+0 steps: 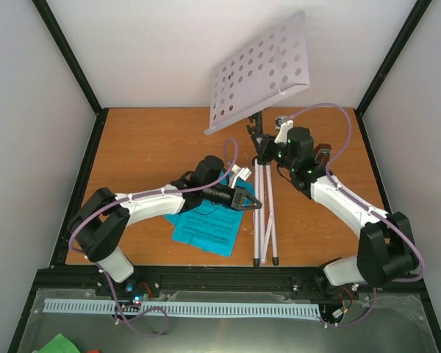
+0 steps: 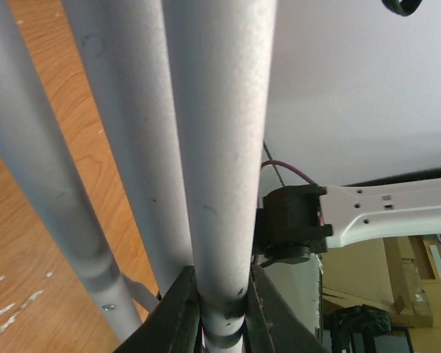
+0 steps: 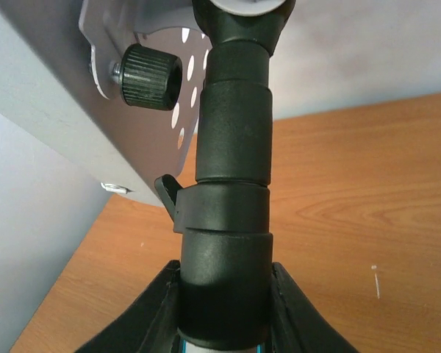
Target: Pack up the instrument practice props
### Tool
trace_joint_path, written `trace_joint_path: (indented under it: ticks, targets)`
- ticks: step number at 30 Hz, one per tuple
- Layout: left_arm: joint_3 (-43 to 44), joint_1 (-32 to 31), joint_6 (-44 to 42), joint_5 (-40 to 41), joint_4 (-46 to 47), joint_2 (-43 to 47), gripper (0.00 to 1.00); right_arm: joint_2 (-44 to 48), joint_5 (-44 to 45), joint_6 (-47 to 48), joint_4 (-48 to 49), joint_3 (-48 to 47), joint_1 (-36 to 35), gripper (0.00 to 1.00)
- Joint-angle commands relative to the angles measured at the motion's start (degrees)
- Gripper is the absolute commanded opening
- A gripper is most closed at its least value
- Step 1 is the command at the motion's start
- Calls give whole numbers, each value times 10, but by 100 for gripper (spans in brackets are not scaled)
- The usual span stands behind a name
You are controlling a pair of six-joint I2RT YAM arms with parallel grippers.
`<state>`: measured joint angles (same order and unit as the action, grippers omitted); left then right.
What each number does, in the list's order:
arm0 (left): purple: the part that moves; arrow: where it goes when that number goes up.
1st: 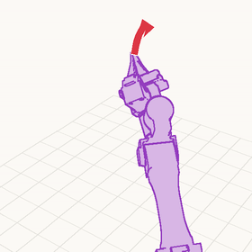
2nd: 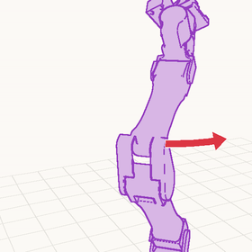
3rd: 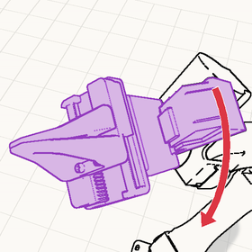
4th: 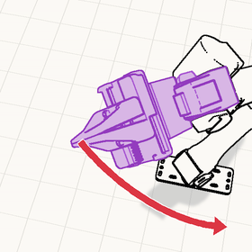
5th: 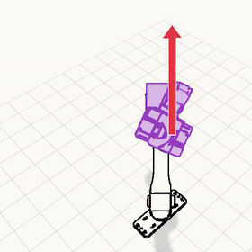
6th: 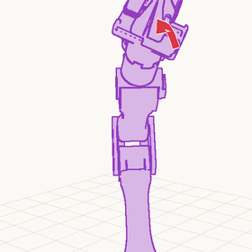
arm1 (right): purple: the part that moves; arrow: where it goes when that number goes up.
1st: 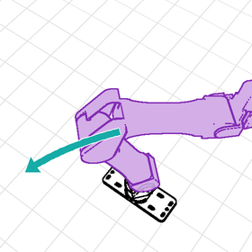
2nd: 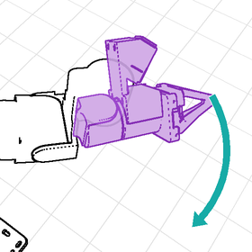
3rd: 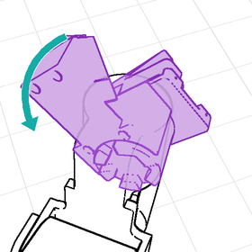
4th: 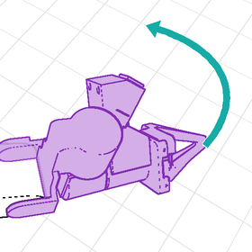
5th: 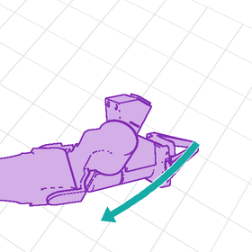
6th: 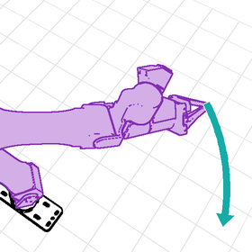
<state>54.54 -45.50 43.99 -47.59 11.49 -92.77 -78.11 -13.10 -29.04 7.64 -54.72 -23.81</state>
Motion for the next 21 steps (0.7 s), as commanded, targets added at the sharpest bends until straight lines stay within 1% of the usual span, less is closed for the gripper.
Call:
trace_joint_path:
  ticks: [1, 8, 13, 21]
  targets:
    - [39, 37, -12, 191, 138, 2, 0, -9, -140, -14, 40, 36, -11, 3]
    - [24, 37, -36, 222, 122, -39, 0, -82, -164, -27, 108, 67, 0, 3]
    - [19, 37, -54, 249, 100, -53, 0, -134, -174, -36, 158, 85, 5, 3]
    - [2, 37, -59, 263, 96, -88, 0, -207, -164, -33, 196, 94, 14, 3]
